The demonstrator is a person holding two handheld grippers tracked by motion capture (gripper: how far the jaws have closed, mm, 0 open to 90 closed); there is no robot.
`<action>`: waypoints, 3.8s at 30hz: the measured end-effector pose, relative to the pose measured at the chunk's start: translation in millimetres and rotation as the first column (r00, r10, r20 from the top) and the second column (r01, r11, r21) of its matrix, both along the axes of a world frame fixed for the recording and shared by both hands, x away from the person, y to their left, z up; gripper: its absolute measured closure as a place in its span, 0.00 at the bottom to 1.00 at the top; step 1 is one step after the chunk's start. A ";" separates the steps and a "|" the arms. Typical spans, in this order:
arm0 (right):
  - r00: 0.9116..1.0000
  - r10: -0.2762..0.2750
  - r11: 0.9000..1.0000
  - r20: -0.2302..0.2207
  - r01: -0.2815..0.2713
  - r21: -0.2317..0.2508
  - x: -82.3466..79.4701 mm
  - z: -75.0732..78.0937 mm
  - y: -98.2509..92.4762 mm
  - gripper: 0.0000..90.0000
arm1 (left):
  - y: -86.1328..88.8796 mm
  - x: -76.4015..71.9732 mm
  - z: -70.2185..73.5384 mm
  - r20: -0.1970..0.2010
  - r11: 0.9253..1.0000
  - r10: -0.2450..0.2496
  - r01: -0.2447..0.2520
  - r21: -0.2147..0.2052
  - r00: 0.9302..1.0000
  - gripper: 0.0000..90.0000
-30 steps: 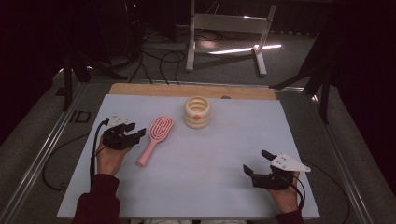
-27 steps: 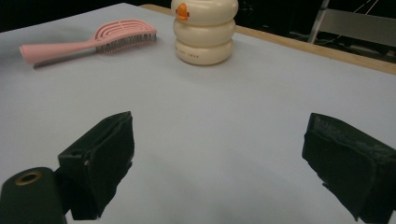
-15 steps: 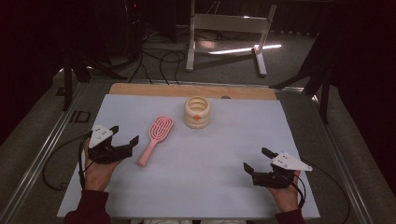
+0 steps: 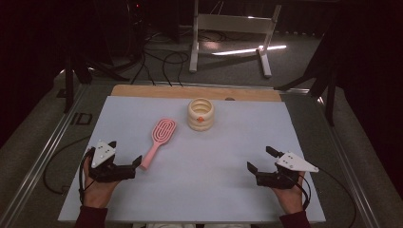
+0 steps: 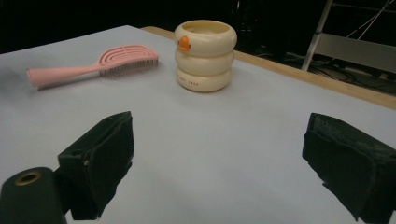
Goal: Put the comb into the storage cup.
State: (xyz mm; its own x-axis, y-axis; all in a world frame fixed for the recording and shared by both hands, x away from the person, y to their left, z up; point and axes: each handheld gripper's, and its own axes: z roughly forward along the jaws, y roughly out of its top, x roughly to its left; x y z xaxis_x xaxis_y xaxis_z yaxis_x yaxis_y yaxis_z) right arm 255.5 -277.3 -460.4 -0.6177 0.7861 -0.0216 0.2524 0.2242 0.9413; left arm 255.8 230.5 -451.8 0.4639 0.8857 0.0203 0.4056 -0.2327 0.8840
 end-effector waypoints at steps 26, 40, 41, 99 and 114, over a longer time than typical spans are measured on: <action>0.999 -0.031 0.999 0.010 0.031 0.009 -4.1 -7.7 -1.4 0.09 | 12.5 -7.9 6.3 0.078 0.997 0.004 0.002 -0.074 0.997 0.00; 0.999 -0.036 0.999 0.006 0.036 0.014 -5.4 -7.3 -0.8 0.09 | -9.9 14.1 9.3 -0.058 1.000 -0.028 0.028 0.004 0.998 0.00; 0.999 -0.036 0.999 0.007 0.036 0.012 -5.3 -7.3 -1.0 0.09 | -11.6 15.9 9.3 -0.069 1.000 -0.027 0.028 0.014 0.997 0.00; 0.999 -0.045 0.999 0.001 0.045 0.003 -4.4 -7.1 -2.0 0.09 | -62.8 108.0 -16.6 -0.429 0.968 0.076 0.037 0.250 0.900 0.01; 0.999 -0.044 0.999 0.000 0.044 0.001 -4.2 -7.4 -2.0 0.09 | -70.2 123.7 -35.7 -0.502 0.961 0.092 0.056 0.272 0.860 0.02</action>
